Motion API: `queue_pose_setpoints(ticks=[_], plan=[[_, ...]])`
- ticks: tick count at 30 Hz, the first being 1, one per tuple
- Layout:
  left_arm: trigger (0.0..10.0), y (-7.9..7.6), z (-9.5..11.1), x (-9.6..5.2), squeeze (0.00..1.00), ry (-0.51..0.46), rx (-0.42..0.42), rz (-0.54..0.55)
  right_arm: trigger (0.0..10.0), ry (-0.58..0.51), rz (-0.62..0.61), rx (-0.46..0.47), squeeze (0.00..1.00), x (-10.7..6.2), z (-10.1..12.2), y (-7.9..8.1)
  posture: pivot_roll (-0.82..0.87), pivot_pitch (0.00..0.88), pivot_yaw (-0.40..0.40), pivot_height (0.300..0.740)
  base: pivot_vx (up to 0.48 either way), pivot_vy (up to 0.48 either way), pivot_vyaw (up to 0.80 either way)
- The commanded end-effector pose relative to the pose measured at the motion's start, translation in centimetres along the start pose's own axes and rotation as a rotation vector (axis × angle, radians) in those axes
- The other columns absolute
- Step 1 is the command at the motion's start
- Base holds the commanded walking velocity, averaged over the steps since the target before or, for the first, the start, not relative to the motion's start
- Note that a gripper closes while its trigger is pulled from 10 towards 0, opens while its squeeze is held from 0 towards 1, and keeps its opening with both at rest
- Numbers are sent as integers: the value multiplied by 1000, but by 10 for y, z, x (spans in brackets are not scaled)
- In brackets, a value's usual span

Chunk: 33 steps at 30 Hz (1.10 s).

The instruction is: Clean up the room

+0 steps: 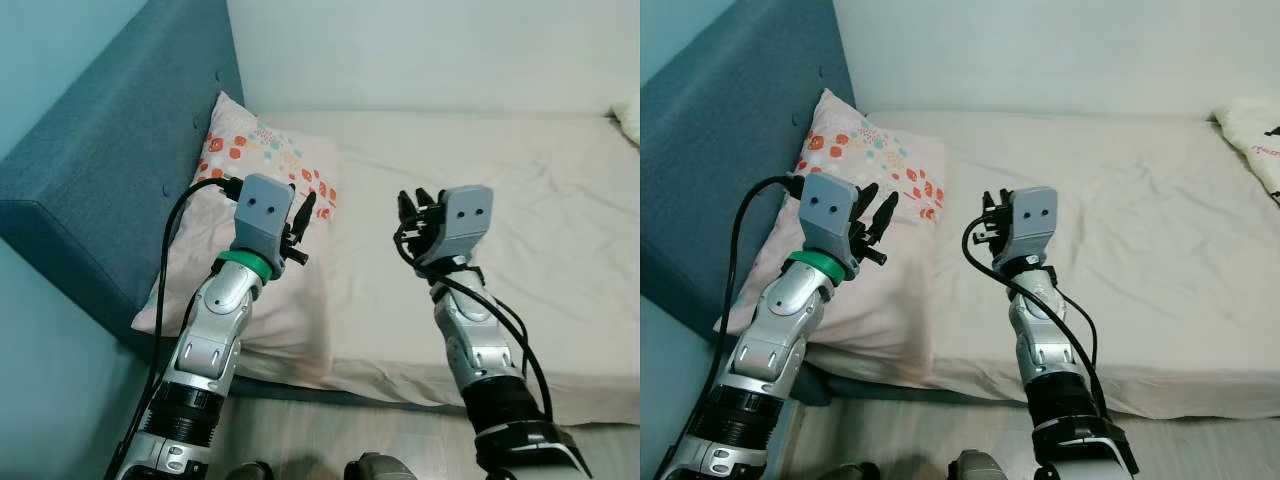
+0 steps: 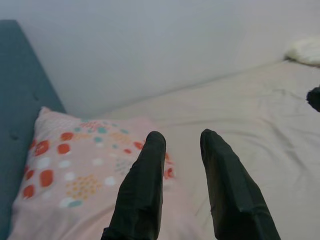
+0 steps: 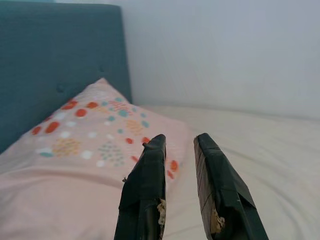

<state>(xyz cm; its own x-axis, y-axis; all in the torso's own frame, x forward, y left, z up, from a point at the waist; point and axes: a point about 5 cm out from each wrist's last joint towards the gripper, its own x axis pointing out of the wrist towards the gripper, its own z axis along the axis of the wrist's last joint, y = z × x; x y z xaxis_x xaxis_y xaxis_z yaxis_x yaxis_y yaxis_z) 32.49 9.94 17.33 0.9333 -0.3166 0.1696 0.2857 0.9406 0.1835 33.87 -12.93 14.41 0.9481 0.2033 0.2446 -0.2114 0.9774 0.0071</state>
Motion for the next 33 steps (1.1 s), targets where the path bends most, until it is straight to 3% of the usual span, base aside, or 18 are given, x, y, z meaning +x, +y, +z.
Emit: queue_pose_setpoints(ticks=[1, 10, 33], plan=[[10000, 3, -7, -2, 0, 37, 8, 18, 10000, 22, 6, 4, 0, -3, -4, 1, -43, 22, 54, 737, 0, 0, 0], [10000, 15, -27, -11, 0, 114, 23, 88, 10000, 43, -29, -41, 0, -4, -9, -4, -42, 25, 53, 703, 0, 0, 0], [10000, 6, -16, -10, 0, 72, -39, 32, 10000, 16, -52, -19, 0, -5, -4, -8, -43, 32, 55, 689, 0, 0, 0]])
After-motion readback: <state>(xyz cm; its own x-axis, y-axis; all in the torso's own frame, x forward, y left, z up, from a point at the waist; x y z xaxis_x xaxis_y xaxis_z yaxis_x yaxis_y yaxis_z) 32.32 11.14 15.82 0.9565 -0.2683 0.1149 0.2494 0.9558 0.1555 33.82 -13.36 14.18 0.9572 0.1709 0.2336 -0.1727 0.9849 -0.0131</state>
